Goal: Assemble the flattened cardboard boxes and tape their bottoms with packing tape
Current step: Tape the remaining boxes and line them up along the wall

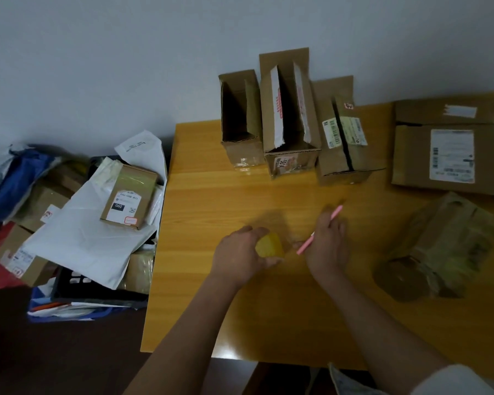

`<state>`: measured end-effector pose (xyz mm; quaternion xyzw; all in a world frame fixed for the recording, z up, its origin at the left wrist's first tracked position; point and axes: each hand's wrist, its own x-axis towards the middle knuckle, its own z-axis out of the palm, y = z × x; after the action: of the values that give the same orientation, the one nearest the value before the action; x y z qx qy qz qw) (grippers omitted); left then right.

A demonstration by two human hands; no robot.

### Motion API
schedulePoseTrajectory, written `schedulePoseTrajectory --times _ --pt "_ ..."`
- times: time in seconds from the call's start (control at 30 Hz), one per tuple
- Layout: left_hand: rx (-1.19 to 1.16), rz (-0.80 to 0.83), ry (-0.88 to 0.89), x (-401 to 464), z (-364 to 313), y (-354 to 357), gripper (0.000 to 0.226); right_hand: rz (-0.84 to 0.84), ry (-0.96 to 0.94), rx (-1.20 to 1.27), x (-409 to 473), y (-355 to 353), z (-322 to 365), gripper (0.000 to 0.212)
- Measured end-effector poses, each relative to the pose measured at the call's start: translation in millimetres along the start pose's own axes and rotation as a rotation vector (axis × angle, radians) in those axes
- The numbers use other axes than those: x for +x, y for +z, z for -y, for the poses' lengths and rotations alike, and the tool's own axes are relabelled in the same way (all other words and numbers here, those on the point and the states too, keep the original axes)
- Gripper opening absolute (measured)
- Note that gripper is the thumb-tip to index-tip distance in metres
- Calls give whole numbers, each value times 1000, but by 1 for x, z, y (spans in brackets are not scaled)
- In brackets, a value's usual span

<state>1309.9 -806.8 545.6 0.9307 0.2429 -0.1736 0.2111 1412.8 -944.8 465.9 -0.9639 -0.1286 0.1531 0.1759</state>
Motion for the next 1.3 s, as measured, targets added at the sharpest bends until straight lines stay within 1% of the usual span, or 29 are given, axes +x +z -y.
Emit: schedulePoseTrajectory --times 0.07,0.13,0.2,0.23,0.3,0.37,0.43,0.47,0.57,0.63,0.7,0.73,0.8,0.87,0.9,0.97,1.03,1.1,1.13,1.17,1.2,1.23,1.27,1.3 --pt "-12 20 -14 -3 0 0 82 -63 -48 77 -2 -6 -1 44" --pt "-26 14 -20 -5 1 1 88 -73 -121 194 -7 -18 -8 33" --pt "-16 -33 -24 -7 0 4 91 -75 -228 289 -13 -40 -15 31" --pt "29 -76 -20 -8 -3 7 89 -89 -282 309 -16 -54 -19 32" --pt "147 -202 15 -9 -17 10 79 -128 -335 335 -22 -83 -30 30" --pt "177 -274 76 -7 -44 13 64 -192 -317 364 -25 -111 -47 30" --pt "89 -243 143 -2 -77 19 51 -258 -237 385 -28 -135 -73 34" --pt "2 -201 190 2 -95 23 49 -289 -178 387 -29 -145 -87 36" --pt "-340 -40 311 7 -149 38 51 -360 -41 334 -36 -165 -134 39" --pt "-509 49 341 4 -180 49 58 -306 4 352 -39 -168 -165 37" --pt "-622 117 359 -2 -201 59 58 -153 12 466 -42 -164 -189 36" --pt "-651 122 378 -5 -206 64 59 -84 -16 514 -43 -161 -197 39" --pt "-633 111 387 -10 -209 74 59 35 -106 570 -44 -160 -205 51" --pt "-579 75 356 -16 -204 85 57 164 -181 622 -42 -162 -206 64" --pt "-569 47 333 -20 -200 92 57 219 -213 633 -40 -163 -207 67" --pt "-575 1 291 -28 -194 105 54 280 -257 624 -36 -161 -209 74" --pt "-574 -61 296 -33 -193 114 48 280 -295 636 -33 -158 -213 76" --pt "-519 -151 363 -34 -196 116 41 241 -308 623 -31 -156 -217 75" --pt "-482 -185 410 -33 -198 117 37 210 -319 591 -32 -155 -220 70" --pt "-458 -212 446 -30 -198 118 34 160 -400 510 -33 -153 -221 61" --pt "-460 -218 451 -28 -198 122 35 135 -451 451 -36 -151 -225 46" --pt "-496 -208 427 -26 -197 126 38 125 -532 399 -38 -147 -228 25" --pt "-553 -185 386 -25 -195 129 41 136 -573 402 -39 -142 -232 20" --pt "-609 -158 352 -24 -193 131 43 115 -600 387 -40 -138 -238 29"
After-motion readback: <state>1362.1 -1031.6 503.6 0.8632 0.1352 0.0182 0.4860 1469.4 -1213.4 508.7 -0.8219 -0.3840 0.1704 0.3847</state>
